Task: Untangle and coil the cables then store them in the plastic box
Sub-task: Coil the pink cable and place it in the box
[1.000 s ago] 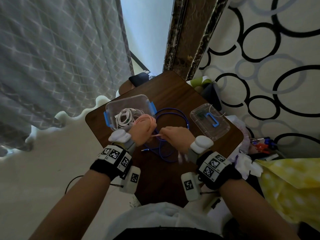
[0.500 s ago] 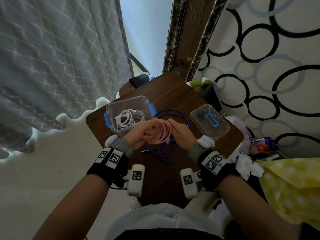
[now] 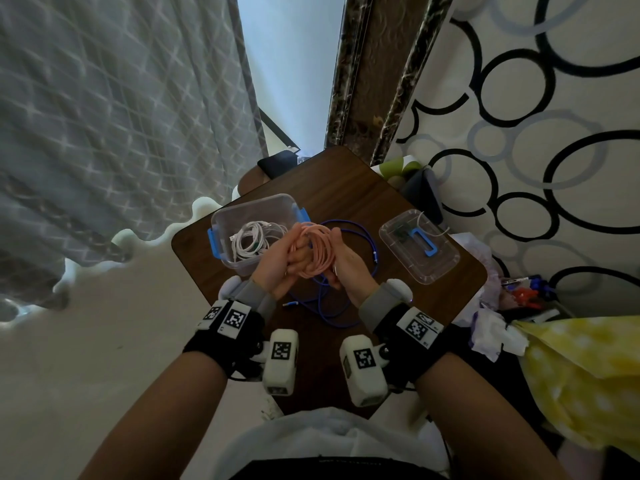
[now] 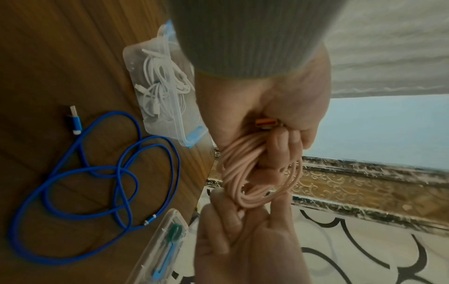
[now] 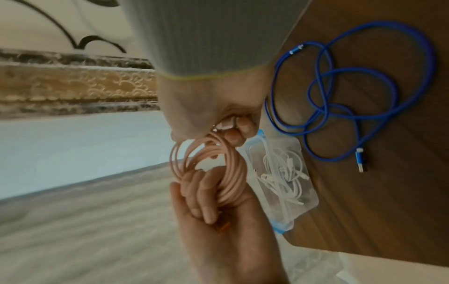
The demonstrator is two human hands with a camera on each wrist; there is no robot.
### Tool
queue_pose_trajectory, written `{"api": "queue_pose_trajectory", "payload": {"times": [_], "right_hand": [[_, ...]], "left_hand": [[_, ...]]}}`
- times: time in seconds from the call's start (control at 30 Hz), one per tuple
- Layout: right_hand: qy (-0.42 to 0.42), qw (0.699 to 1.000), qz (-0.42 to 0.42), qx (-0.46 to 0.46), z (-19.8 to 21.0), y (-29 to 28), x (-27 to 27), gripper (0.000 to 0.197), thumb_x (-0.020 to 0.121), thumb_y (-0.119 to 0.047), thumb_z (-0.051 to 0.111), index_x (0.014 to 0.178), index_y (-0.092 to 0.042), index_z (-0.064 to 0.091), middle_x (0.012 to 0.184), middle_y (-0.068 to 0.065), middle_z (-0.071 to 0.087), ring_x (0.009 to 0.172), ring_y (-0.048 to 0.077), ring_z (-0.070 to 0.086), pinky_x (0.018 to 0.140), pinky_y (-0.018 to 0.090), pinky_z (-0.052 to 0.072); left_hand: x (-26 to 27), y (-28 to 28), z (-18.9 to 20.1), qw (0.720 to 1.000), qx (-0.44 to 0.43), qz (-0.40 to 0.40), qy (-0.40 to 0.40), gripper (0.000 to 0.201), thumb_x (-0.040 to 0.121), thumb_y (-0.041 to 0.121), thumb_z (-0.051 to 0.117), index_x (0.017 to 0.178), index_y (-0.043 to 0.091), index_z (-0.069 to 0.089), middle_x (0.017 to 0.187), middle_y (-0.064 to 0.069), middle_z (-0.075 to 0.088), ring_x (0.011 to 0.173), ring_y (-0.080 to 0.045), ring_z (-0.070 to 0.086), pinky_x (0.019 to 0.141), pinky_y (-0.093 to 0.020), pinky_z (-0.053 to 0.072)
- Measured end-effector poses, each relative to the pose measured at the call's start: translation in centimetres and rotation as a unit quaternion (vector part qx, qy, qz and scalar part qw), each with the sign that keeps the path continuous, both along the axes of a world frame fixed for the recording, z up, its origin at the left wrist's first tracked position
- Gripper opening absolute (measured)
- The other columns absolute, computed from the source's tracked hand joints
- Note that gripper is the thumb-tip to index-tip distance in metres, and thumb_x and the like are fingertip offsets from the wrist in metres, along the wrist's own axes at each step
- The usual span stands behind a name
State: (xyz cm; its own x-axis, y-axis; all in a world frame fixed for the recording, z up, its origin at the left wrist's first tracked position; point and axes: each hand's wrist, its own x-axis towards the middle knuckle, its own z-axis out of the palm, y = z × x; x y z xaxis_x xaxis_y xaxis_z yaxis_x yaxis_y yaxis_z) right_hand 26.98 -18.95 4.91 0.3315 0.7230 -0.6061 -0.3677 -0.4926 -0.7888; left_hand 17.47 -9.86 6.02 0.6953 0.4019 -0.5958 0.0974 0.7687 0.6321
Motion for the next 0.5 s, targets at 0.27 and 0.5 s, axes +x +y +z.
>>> {"api": "queue_pose_trajectory", "payload": {"times": [0.27, 0.5], "right_hand": [[-0.238, 0.966, 0.051, -0.09, -4.3, -1.9, 2.1, 0.043, 0.099, -0.044, 0.028, 0.094, -0.013, 0.057, 0.084, 0.011, 0.063, 0.078, 0.026, 0.06, 0.074, 0.047, 0.047], [-0.418, 0.895, 0.153, -0.026, -4.6, -2.3, 1.7, 0.041, 0.098, -0.047, 0.027, 0.1, -0.019, 0.055, 0.065, 0.005, 0.057, 0.054, 0.022, 0.052, 0.05, 0.037, 0.039]], "left_hand": [[1.4, -2.5, -3.3, 0.952, 0.206, -0.122, 0.189, 0.031, 0.1, 0.023, 0.03, 0.094, 0.018, 0.06, 0.087, -0.004, 0.063, 0.075, 0.0, 0.062, 0.076, -0.013, 0.049], [0.7, -1.8, -3.7, 0.988, -0.002, -0.038, 0.149, 0.04, 0.097, 0.036, 0.035, 0.092, 0.005, 0.061, 0.067, -0.007, 0.063, 0.054, -0.015, 0.062, 0.058, -0.026, 0.056]]}}
